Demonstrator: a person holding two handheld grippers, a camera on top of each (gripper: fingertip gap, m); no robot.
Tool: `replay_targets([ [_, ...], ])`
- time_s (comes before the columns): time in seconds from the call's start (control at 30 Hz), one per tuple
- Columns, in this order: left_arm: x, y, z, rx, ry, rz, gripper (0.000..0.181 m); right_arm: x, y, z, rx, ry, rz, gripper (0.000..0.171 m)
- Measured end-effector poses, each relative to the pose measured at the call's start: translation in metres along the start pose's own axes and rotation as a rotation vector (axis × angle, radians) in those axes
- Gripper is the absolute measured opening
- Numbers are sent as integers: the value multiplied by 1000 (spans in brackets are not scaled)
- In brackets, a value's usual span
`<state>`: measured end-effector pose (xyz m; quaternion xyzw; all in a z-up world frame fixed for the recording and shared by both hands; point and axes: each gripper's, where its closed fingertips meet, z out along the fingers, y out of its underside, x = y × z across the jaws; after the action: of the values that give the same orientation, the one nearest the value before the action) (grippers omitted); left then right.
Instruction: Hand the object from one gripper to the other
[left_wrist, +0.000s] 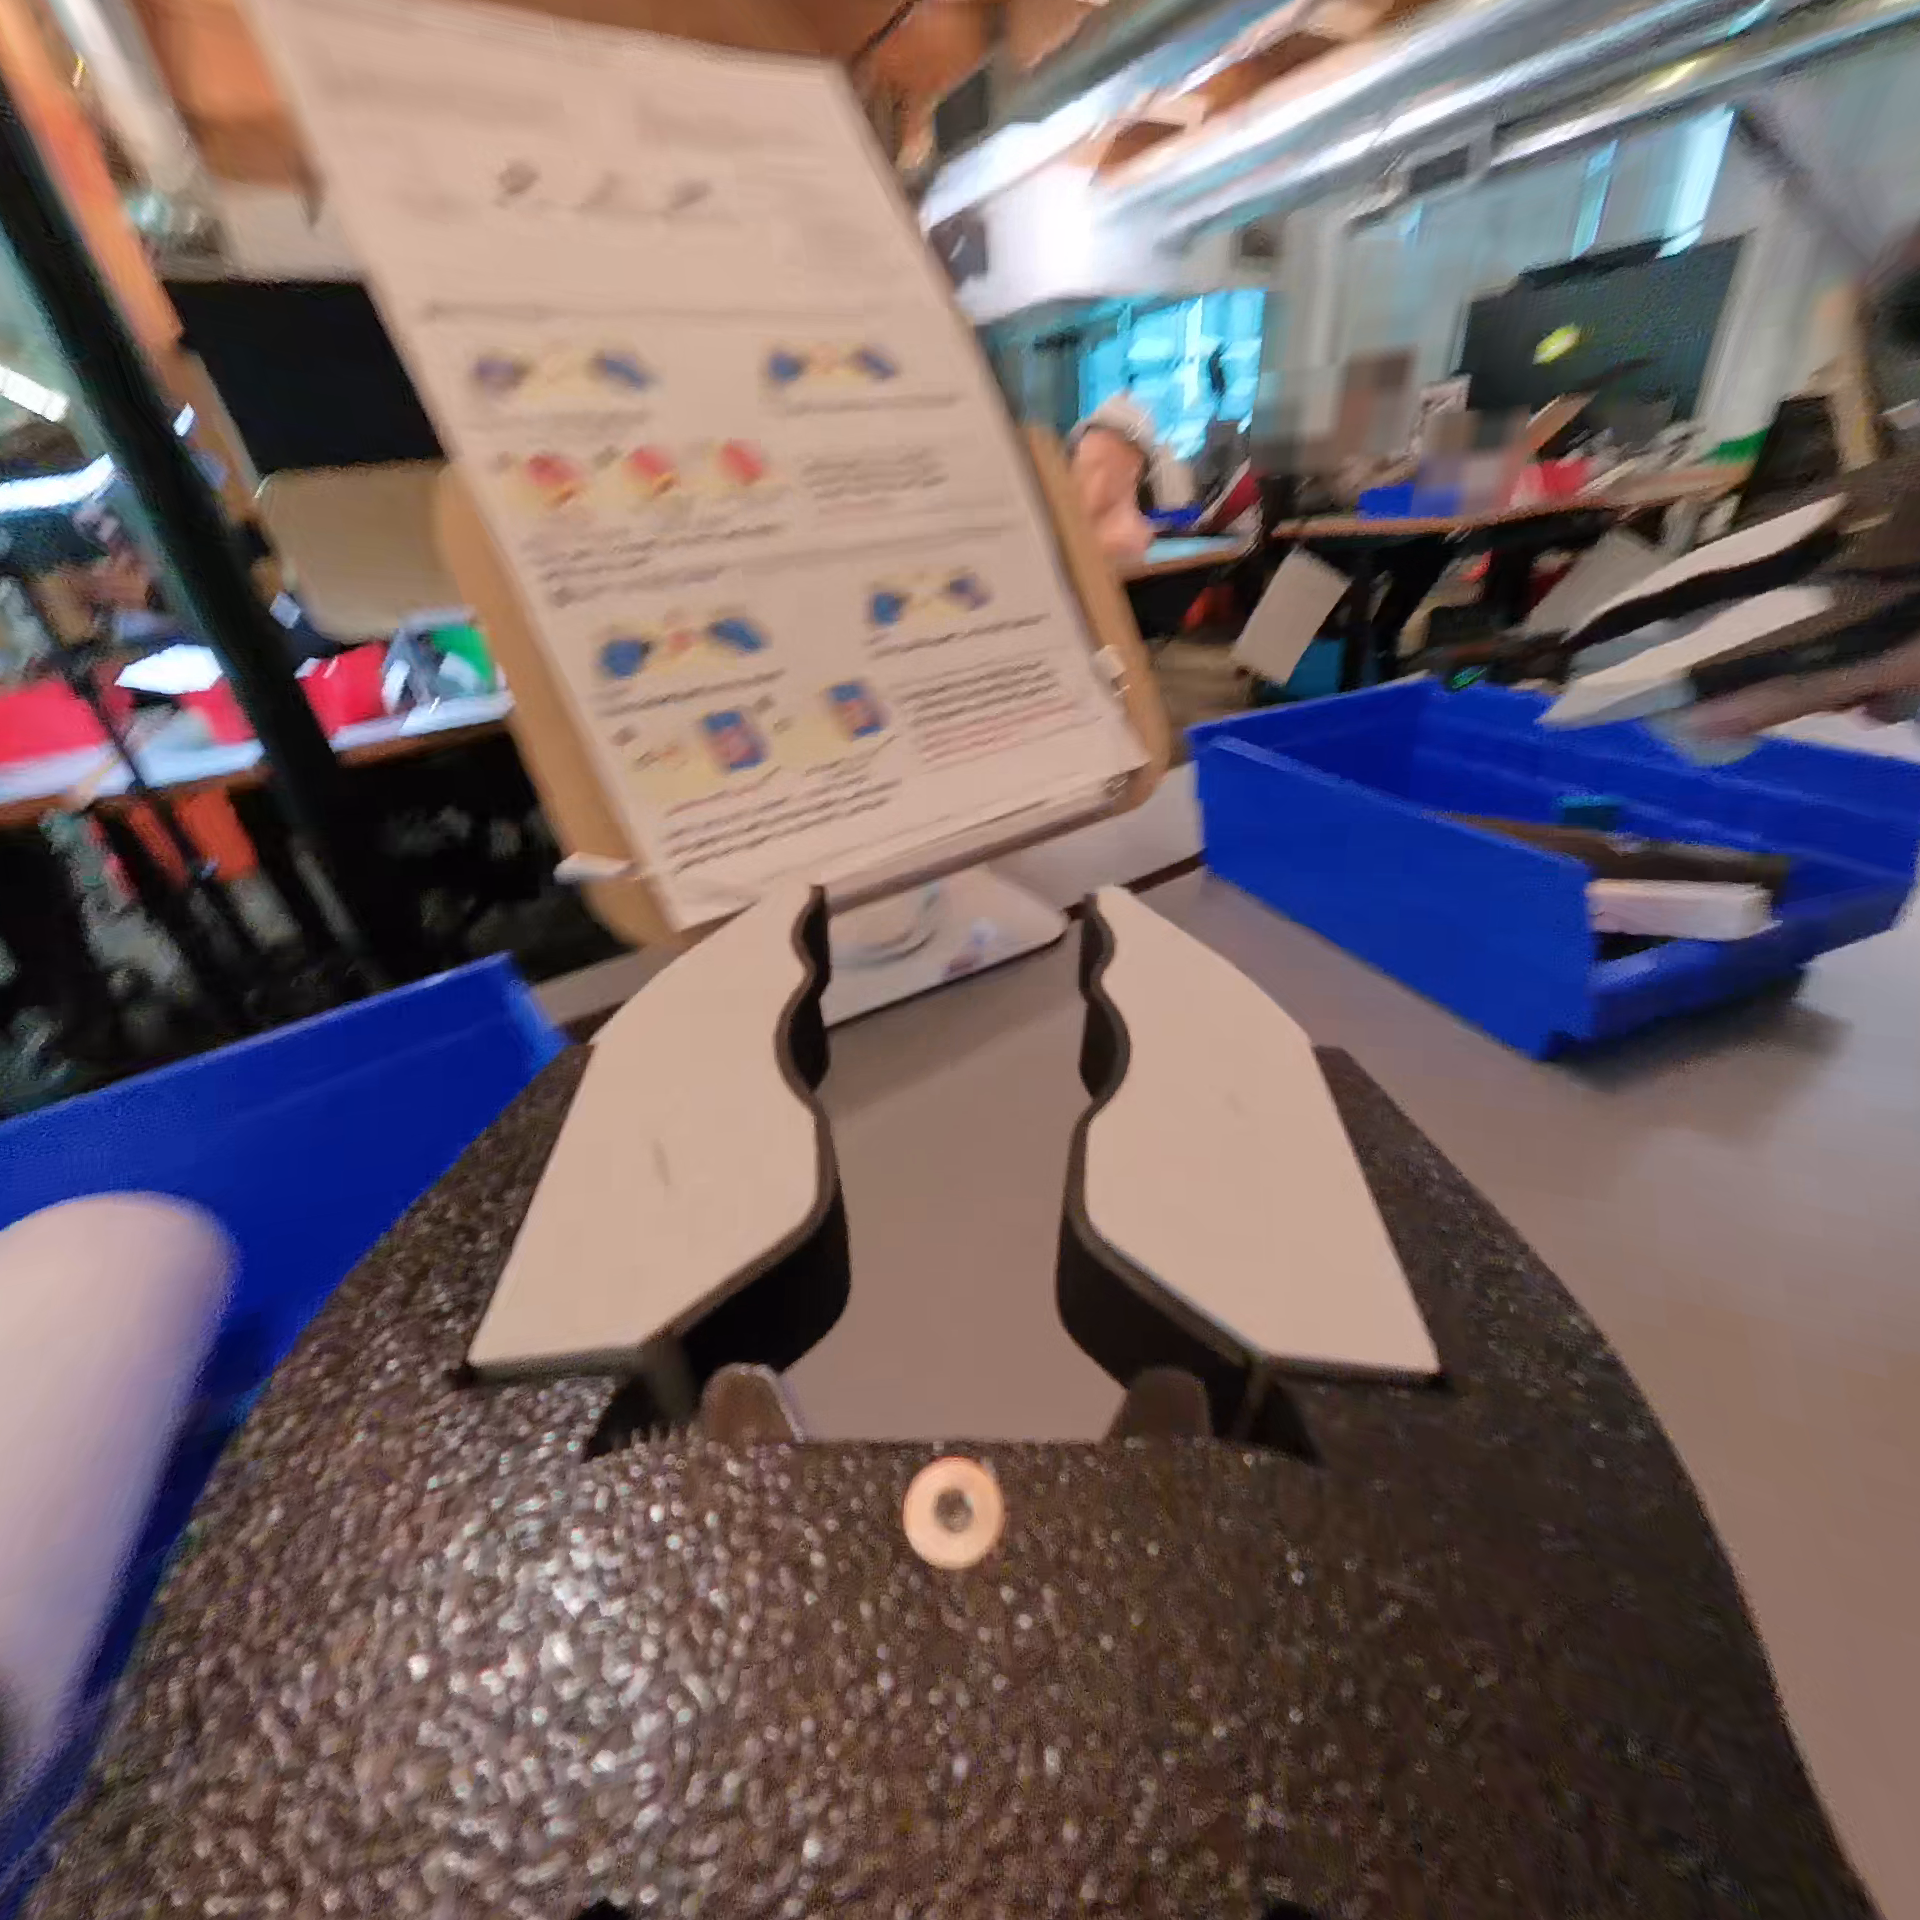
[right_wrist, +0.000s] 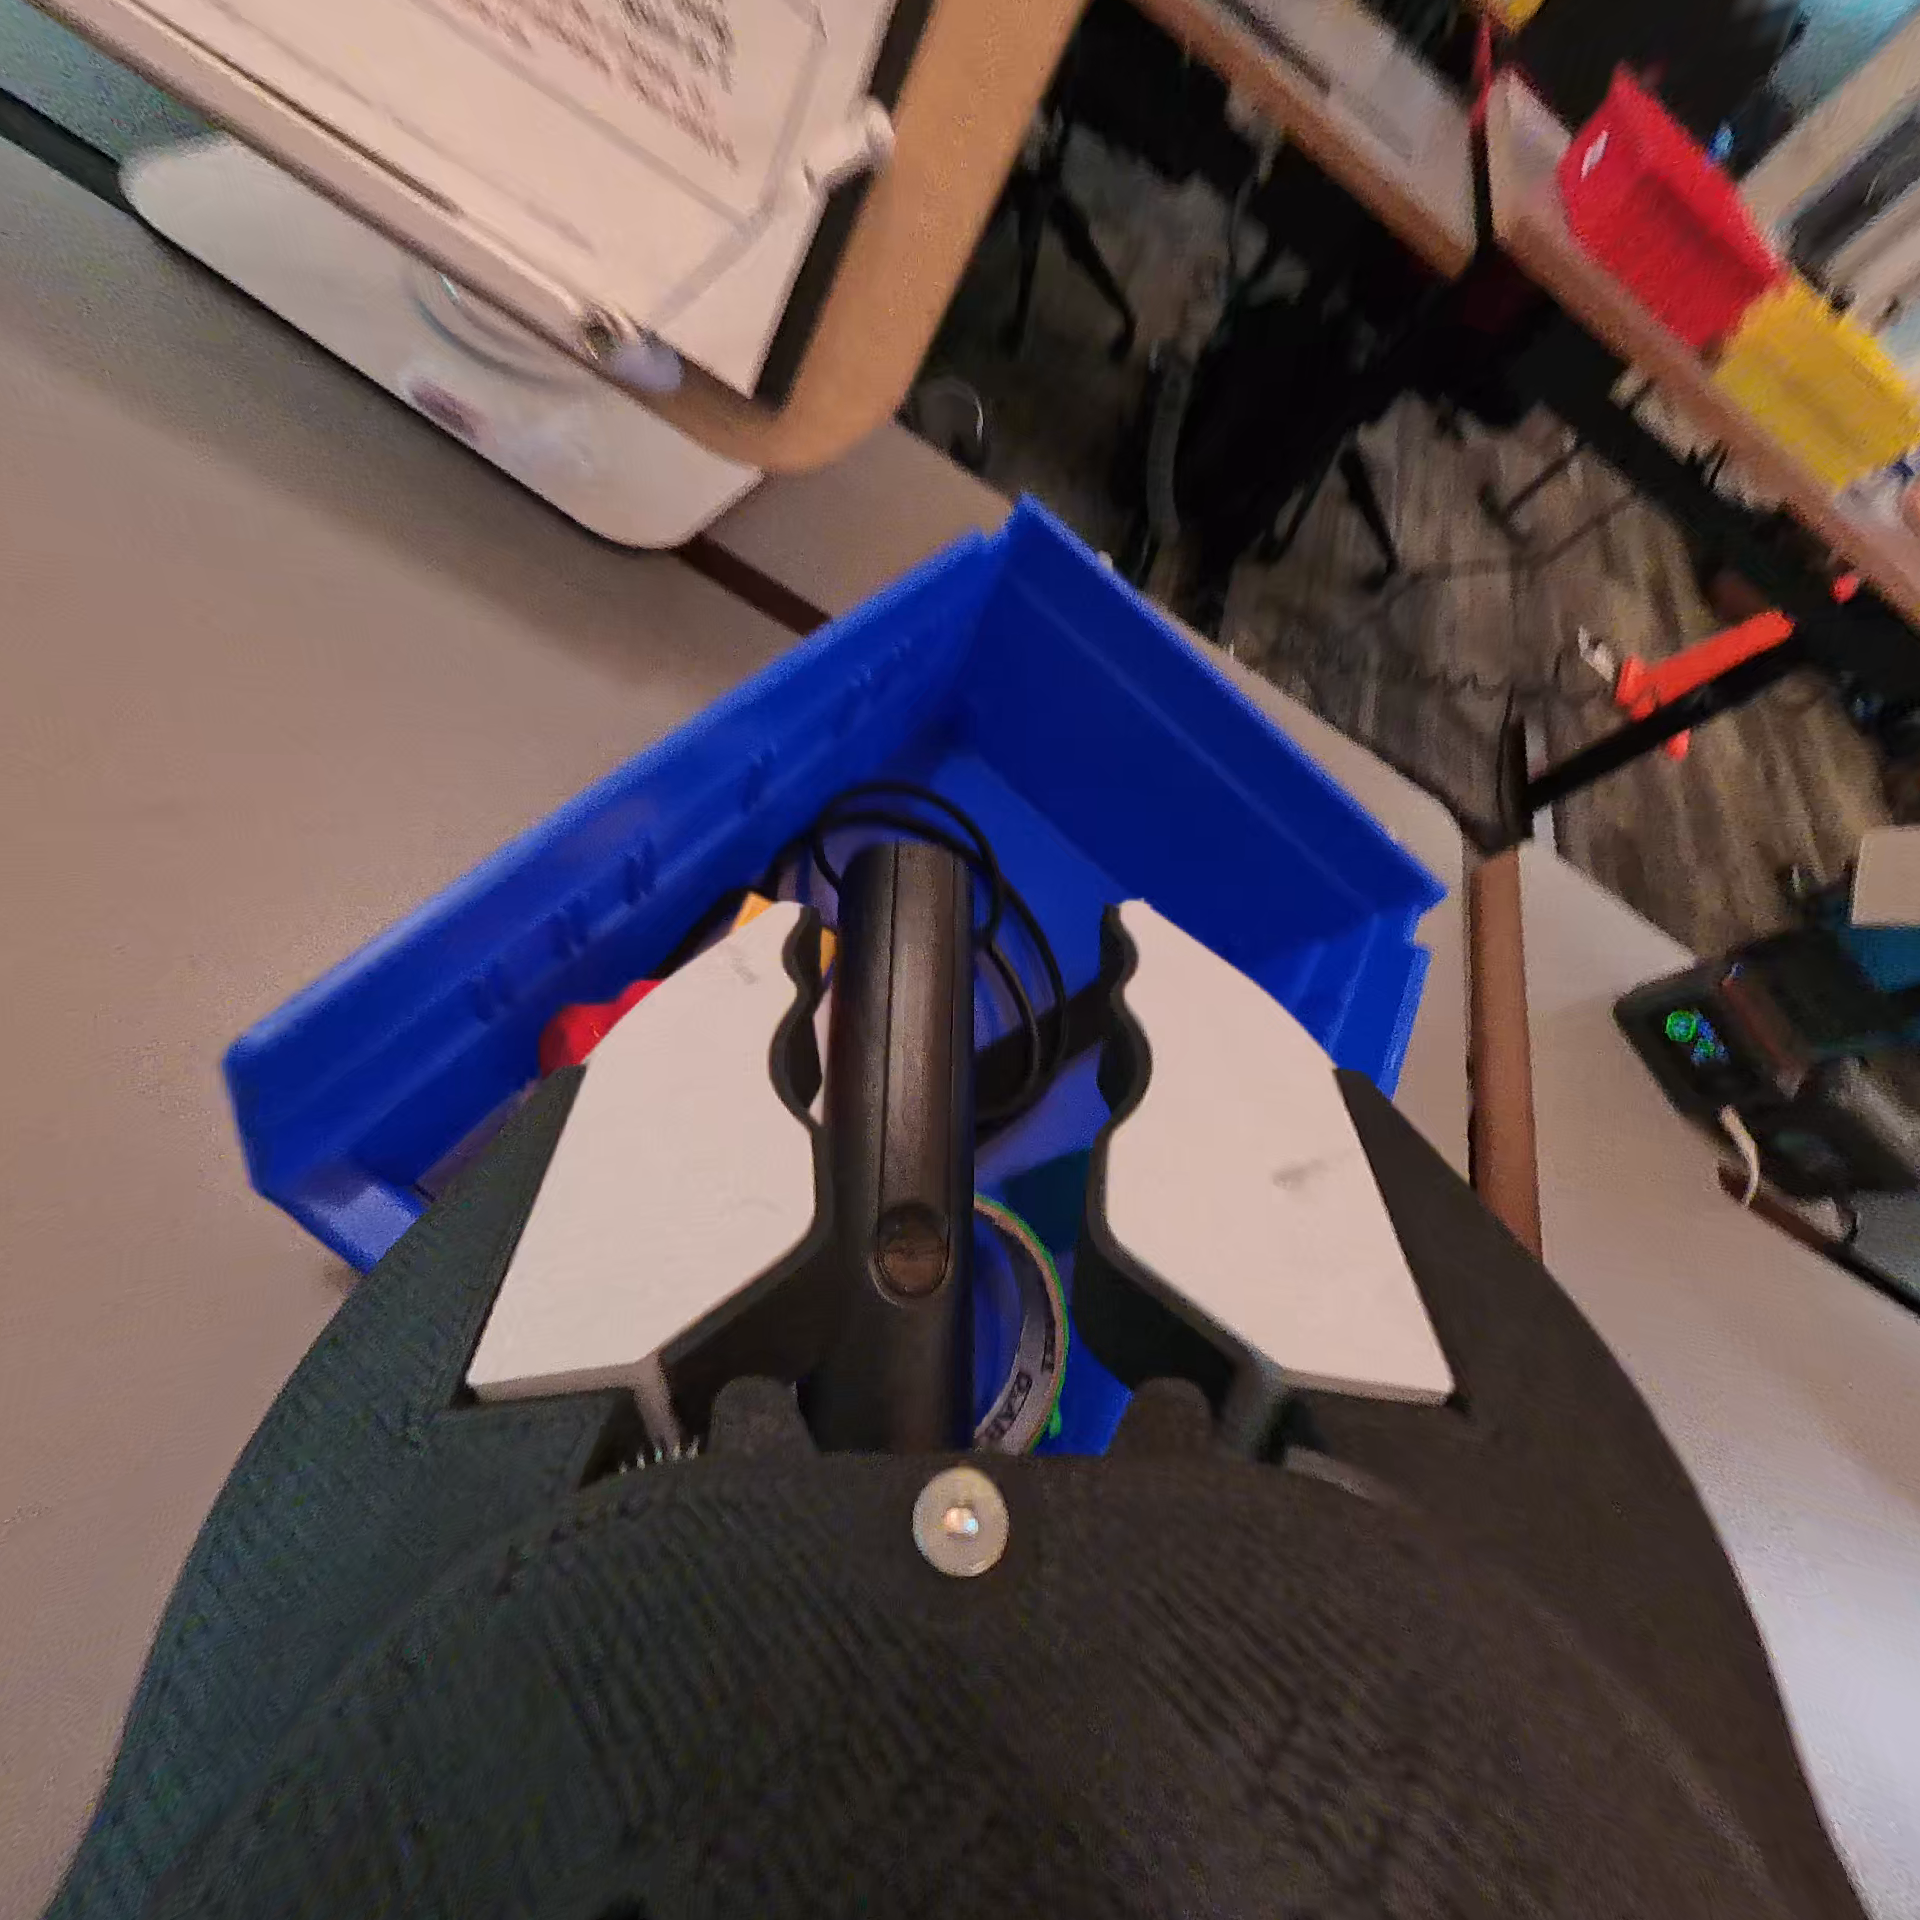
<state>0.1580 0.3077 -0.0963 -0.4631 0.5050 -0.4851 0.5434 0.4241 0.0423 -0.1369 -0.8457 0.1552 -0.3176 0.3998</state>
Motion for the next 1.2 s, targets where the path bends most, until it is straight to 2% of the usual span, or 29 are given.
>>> replay_targets([
  [0.03,-16,4,-6,-64,-9,16,39,-2,-7,-4,31,-9,-17,51],
  [0.1,-42,29,-15,-285,48,130,38,-4,-11,-9,47,-21,-45,50],
  [0.2,-72,80,-35,-688,254,367,38,-10,-6,-7,14,-41,-113,51],
  [0.3,-99,111,-46,-900,434,670,38,-14,-3,-3,-22,-34,-173,51],
  [0.37,-108,124,-45,-989,534,756,38,-18,-3,-2,-29,-35,-203,51],
  [0.53,-131,150,-27,-1102,626,829,34,-25,-9,-4,-16,-42,-250,51],
  [0.7,-135,179,-35,-1299,751,879,32,-24,-7,-6,-27,-42,-282,51],
  [1.0,-129,188,-30,-1317,805,944,10,-23,-5,-5,-20,-53,-288,51],
  [1.2,-129,190,-29,-1325,790,959,5,-29,-5,-3,-29,-63,-322,51],
])
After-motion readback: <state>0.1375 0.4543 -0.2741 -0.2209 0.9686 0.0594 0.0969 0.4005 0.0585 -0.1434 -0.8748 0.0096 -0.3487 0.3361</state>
